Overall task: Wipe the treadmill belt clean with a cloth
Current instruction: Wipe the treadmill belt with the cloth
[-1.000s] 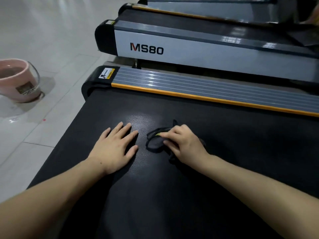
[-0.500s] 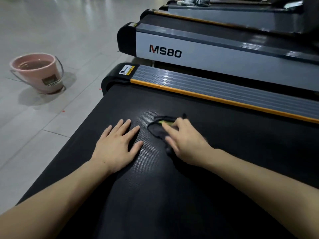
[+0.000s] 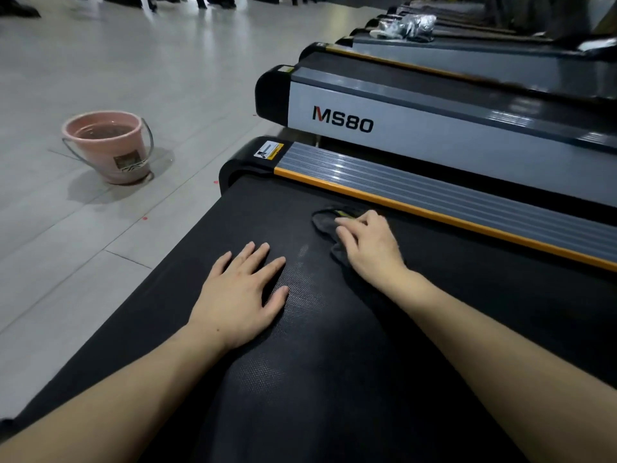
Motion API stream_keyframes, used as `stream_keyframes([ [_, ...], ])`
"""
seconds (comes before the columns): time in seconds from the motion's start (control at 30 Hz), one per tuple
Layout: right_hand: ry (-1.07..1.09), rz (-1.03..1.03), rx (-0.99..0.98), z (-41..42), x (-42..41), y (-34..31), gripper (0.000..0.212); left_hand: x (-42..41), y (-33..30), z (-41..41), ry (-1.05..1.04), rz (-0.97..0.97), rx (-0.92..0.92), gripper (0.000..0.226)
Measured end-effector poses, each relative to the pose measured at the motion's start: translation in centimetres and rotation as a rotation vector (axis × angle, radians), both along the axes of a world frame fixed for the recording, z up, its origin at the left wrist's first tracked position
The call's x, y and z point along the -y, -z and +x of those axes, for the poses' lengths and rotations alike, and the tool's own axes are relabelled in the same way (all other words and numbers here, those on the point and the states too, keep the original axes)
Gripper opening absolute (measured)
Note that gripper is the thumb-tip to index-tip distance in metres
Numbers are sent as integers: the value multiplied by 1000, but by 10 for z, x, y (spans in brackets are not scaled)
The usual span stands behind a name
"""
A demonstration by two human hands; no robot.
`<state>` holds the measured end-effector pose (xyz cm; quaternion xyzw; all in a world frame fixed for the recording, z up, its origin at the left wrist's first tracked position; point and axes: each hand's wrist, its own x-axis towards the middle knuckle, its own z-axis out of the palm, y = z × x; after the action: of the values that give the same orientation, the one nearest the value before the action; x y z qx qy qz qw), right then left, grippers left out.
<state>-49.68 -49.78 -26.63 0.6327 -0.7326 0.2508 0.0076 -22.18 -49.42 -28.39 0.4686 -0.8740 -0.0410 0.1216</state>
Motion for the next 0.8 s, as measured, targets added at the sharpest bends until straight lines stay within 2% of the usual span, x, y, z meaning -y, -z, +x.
stream_keyframes([
  [0.1,-293,99,-136,15,-55,-7,68,0,1,0,4,0,6,65],
  [0.2,-432,42,-180,10,-60,-4,58,-1,0,-1,2,11,-3,66],
  [0.3,-276,-62,-260,-13,-3,6,45,-2,0,-1,-9,13,-20,66],
  [0.4,24,3,-176,-25,43,2,40,-2,0,0,-21,16,-22,66],
  [0.5,74,8,-122,-6,38,1,34,-1,-1,-1,-19,12,-16,65],
  [0.7,-388,-7,-140,40,-87,-1,46,0,0,1,-19,11,-52,64],
  [0.8,-487,-28,-171,24,-80,1,42,-1,2,5,-1,16,-55,64],
])
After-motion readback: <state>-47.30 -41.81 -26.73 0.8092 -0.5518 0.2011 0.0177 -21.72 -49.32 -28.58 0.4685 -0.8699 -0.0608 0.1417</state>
